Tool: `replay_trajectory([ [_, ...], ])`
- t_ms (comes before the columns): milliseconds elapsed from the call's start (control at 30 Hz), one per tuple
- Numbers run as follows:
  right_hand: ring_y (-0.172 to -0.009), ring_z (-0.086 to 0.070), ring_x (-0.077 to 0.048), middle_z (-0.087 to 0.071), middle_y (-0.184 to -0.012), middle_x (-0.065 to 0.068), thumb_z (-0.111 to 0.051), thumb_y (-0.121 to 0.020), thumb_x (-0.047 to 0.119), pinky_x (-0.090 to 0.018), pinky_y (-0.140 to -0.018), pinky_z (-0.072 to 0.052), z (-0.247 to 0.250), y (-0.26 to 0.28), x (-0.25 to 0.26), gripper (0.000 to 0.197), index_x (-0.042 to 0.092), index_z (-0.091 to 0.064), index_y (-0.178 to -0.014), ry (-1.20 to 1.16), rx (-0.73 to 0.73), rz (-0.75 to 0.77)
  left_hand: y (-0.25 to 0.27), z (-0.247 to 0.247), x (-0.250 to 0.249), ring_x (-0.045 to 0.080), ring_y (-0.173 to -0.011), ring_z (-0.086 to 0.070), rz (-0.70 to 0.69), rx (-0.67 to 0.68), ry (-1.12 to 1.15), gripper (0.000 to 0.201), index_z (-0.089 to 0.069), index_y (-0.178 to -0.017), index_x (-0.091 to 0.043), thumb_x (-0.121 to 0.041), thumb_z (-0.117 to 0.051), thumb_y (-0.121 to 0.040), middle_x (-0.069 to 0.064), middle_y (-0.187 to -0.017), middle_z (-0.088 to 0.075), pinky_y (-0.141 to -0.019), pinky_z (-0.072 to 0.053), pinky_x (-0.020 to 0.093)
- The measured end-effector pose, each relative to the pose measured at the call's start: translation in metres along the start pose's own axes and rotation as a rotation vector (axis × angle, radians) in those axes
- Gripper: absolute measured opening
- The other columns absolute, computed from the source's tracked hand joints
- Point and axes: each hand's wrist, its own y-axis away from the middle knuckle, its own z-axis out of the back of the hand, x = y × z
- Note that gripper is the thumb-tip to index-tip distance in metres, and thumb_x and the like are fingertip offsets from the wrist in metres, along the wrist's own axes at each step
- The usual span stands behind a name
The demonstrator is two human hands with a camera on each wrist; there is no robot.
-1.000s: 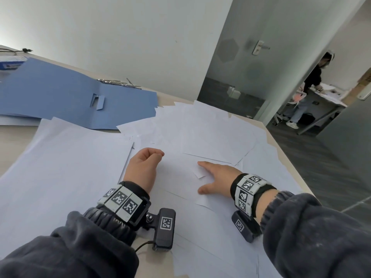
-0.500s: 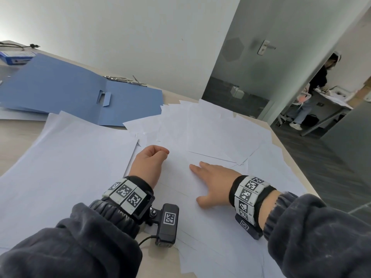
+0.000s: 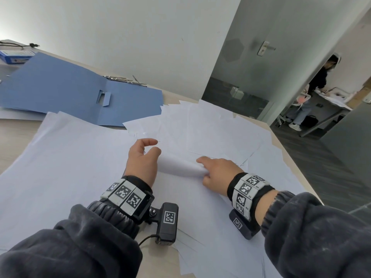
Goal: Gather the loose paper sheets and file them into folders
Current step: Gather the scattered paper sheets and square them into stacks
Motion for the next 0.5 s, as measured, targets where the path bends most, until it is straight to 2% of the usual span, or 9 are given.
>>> replay_trajectory([
  [33,-0.103,-0.060,-0.029,-0.066,-0.114,-0.005,-0.049,-0.090,0.024,-0.032,-0.086,-0.050,0.000,-0.002,-0.004,0.039,0.026,-0.056,-0.128,-0.034,-0.031,-0.043,-0.001,0.000,0.001,0.016,-0.098,-0.051,0.009,-0.001,0.005,0.024,-0.060,-0.096,-0.040,-0.035,-0.055,-0.073,-0.003,-0.114,-0.052,-0.090,-0.044,0.041],
  [100,-0.091,-0.060,-0.028,-0.066,-0.095,-0.004,-0.050,-0.089,0.025,-0.032,-0.079,-0.051,0.002,-0.004,-0.013,0.017,0.020,-0.064,-0.099,-0.127,-0.084,-0.122,-0.001,-0.001,0.001,0.015,-0.115,-0.053,0.024,0.003,0.030,0.029,-0.055,-0.101,-0.045,-0.037,-0.057,-0.073,-0.006,-0.127,-0.051,-0.102,-0.045,0.044],
  [167,-0.077,-0.057,-0.025,-0.061,-0.077,-0.001,-0.052,-0.088,0.024,-0.031,-0.068,-0.048,0.005,-0.006,-0.021,0.013,0.020,-0.060,-0.078,-0.276,-0.132,-0.181,0.000,-0.002,-0.001,0.014,-0.121,-0.053,0.057,-0.004,0.123,0.040,-0.051,-0.112,-0.043,-0.039,-0.062,-0.073,-0.006,-0.135,-0.048,-0.101,-0.049,0.044],
  [233,-0.063,-0.049,-0.021,-0.052,-0.064,0.001,-0.055,-0.088,0.023,-0.030,-0.060,-0.039,0.006,-0.005,-0.027,0.022,0.020,-0.052,-0.066,-0.446,-0.173,-0.217,0.001,-0.005,0.000,0.018,-0.116,-0.059,0.149,0.015,0.288,0.058,-0.043,-0.132,-0.033,-0.034,-0.069,-0.081,-0.001,-0.137,-0.046,-0.093,-0.055,0.043],
  [300,-0.057,-0.044,-0.018,-0.047,-0.059,0.003,-0.060,-0.089,0.027,-0.029,-0.059,-0.036,0.008,-0.004,-0.029,0.028,0.016,-0.052,-0.063,-0.589,-0.203,-0.192,0.004,-0.008,-0.002,0.026,-0.110,-0.066,0.280,0.107,0.417,0.066,-0.033,-0.146,-0.027,-0.031,-0.068,-0.091,0.004,-0.134,-0.051,-0.087,-0.057,0.044],
  [367,-0.058,-0.051,-0.014,-0.054,-0.062,0.008,-0.063,-0.087,0.045,-0.028,-0.062,-0.040,0.009,-0.002,-0.024,0.033,0.015,-0.060,-0.071,-0.670,-0.174,-0.104,0.007,-0.011,-0.001,0.030,-0.106,-0.068,0.377,0.238,0.423,0.062,-0.037,-0.144,-0.025,-0.040,-0.067,-0.091,0.006,-0.131,-0.057,-0.087,-0.058,0.047],
  [433,-0.074,-0.064,-0.008,-0.069,-0.078,0.015,-0.062,-0.084,0.060,-0.025,-0.070,-0.047,0.010,-0.001,-0.018,0.037,0.024,-0.070,-0.085,-0.692,-0.078,-0.021,0.010,-0.012,0.000,0.031,-0.107,-0.069,0.420,0.350,0.358,0.053,-0.049,-0.134,-0.029,-0.050,-0.065,-0.089,0.004,-0.130,-0.061,-0.092,-0.056,0.049],
  [500,-0.093,-0.067,-0.005,-0.072,-0.097,0.016,-0.059,-0.089,0.062,-0.024,-0.078,-0.048,0.008,-0.003,-0.015,0.032,0.033,-0.073,-0.096,-0.677,0.016,0.020,0.012,-0.014,0.001,0.032,-0.108,-0.069,0.437,0.442,0.320,0.049,-0.058,-0.130,-0.025,-0.052,-0.063,-0.090,0.004,-0.124,-0.068,-0.096,-0.054,0.051],
])
